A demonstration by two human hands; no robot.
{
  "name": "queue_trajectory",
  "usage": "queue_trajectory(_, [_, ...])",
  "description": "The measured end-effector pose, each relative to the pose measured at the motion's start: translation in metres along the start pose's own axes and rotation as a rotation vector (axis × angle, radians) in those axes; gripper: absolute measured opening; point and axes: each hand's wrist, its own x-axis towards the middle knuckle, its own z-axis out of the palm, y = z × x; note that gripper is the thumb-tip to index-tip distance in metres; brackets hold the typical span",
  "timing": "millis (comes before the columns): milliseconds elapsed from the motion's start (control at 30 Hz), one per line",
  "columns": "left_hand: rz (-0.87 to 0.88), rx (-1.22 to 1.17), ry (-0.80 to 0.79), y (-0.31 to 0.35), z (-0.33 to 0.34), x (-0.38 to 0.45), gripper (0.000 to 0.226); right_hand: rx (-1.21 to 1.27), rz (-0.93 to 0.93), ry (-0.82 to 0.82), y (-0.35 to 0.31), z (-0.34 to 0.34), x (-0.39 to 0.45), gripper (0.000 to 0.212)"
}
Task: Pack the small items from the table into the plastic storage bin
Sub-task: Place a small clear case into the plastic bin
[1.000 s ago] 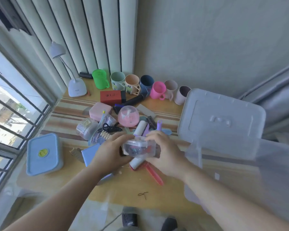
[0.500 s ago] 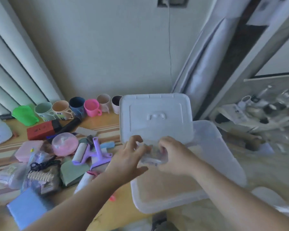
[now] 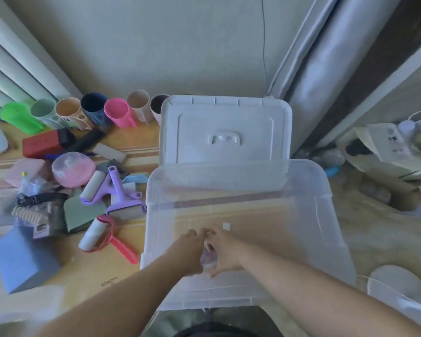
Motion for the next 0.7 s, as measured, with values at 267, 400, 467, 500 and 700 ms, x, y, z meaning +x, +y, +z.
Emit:
queue_trajectory(267, [-0.140,0.331,-0.057,0.006,0.000,0.004,0.053,0.052,0.071,-0.041,0.021,-0.009,-0.008,0.030])
queue_trajectory(400, [-0.106,0.388,-0.096,0.018,-0.019,-0.003,0.048,0.112,0.079,-0.158,0.003,-0.018,-0.017,0.036])
queue_trajectory(467, [-0.021,0.275,-0.037,0.015,-0.040,-0.014,0.049,0.025,0.038,-0.155,-0.006,-0.023,-0.016,0.030])
queue_trajectory(500, [0.059,0.201,0.048,0.010,-0.054,-0.020,0.050,-0.042,0.026,-0.106,-0.010,-0.026,-0.014,0.025])
queue_trajectory(700, [0.216,-0.281,0.888,-0.089,-0.135,-0.065,0.027,-0.020,-0.171,0.570,-0.080,-0.087,0.007,0.011])
